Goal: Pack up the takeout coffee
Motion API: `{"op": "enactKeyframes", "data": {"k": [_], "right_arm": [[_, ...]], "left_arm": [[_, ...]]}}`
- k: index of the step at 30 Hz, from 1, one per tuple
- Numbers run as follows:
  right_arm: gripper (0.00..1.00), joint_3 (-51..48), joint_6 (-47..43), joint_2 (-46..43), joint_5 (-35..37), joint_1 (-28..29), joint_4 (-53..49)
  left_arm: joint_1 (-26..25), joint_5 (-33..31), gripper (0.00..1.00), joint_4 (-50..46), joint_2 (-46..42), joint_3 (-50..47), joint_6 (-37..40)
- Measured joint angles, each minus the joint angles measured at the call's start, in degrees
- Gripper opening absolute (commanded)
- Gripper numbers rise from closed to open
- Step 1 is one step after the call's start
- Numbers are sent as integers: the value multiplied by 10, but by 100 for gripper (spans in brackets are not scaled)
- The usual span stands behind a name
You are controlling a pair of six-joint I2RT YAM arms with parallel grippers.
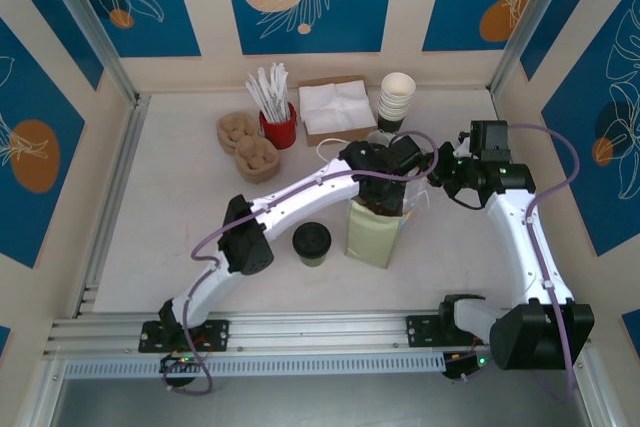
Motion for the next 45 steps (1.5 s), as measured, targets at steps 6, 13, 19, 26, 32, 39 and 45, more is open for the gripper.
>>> {"op": "enactKeyframes", "data": {"k": [6, 13, 19, 26, 32, 39, 45], "right_arm": [[4, 0, 0, 0, 0, -1, -1], [3, 0, 0, 0, 0, -2, -3], [3, 4, -12, 0, 0, -7, -17], [2, 25, -47, 0, 7, -13, -64], [1, 31, -69, 0, 9, -16, -84], [1, 37, -83, 3, 11, -16, -90], [1, 57, -94, 12, 21, -16, -111]], "left_arm": [[8, 19, 42, -9, 14, 0, -3], [12, 31, 42, -12, 20, -3, -7], [15, 36, 41, -6, 22, -33, -17], [20, 36, 41, -1, 24, -51, -19], [21, 38, 41, 14, 26, -64, -29], [23, 51, 41, 31, 37, -75, -34], [23, 55, 41, 44, 51, -92, -34]]}}
